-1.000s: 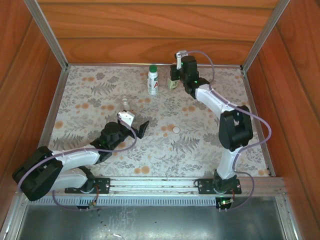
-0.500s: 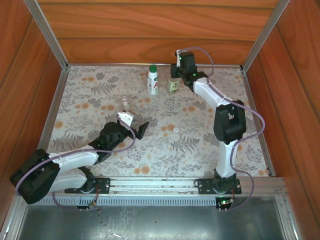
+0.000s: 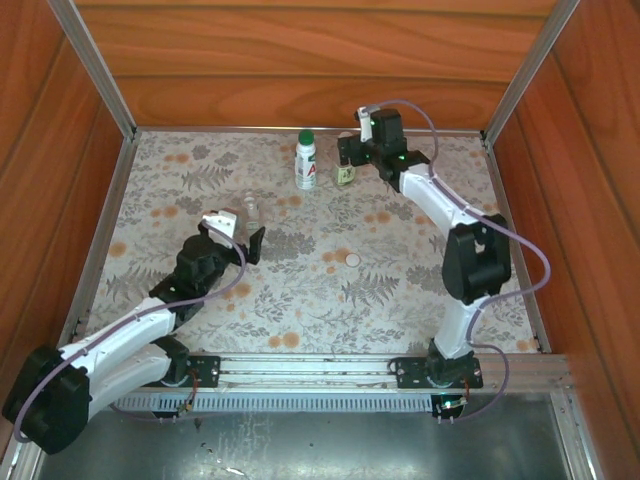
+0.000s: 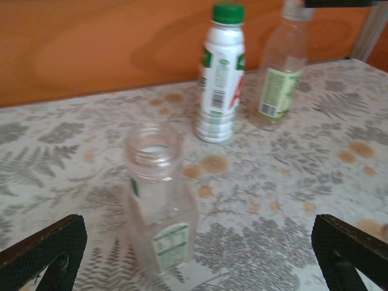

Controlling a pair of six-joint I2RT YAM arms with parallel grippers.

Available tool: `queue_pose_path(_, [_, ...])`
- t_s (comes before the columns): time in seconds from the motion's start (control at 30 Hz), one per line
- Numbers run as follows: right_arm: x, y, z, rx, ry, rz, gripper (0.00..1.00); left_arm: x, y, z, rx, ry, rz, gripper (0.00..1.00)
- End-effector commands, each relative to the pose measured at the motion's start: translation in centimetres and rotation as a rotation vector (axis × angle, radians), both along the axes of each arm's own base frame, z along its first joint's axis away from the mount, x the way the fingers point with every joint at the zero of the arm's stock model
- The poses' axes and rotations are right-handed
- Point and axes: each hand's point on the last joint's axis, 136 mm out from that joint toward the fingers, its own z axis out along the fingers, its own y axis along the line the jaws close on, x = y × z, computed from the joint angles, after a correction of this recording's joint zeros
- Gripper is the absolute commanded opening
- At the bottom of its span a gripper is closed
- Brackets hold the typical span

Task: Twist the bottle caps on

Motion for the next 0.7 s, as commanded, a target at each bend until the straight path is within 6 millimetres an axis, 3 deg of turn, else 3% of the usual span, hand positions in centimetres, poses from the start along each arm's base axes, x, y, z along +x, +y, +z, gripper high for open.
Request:
queue_pose_path(0.0, [-1.8,0.2,2.3,0.046,-0.068,0.066,0.99,1.0,2.5,0.7,0.028,0.018,0.133,1.00])
queue_pose_path(0.1, [-3.5,0.1,1.8,0.070,-0.069,0.088,0.99,2.5,3.7,1.0,0.047,0.024,0.224,1.00])
queue_pose_path(0.13, [-4.2,-0.1,2.9,0.088,-0.091,0.092,0.99,3.0,3.5,1.0,0.057,0.030,0.225,1.00])
queue_pose_path(0.23, [-5.5,-0.1,2.6,0.112,-0.079,0.107,0.98,4.7,2.9,0.9,0.088,0.052,0.231,1.00])
queue_pose_path(0.43, [-7.1,-0.3,2.2,0.131,-0.066,0.120,0.98,7.3,2.0,-1.3,0.139,0.119,0.250,1.00])
queue_pose_path(0.67, [-8.4,-0.4,2.3,0.152,-0.065,0.138,0.97,8.6,1.2,-4.4,0.130,0.172,0.236,1.00])
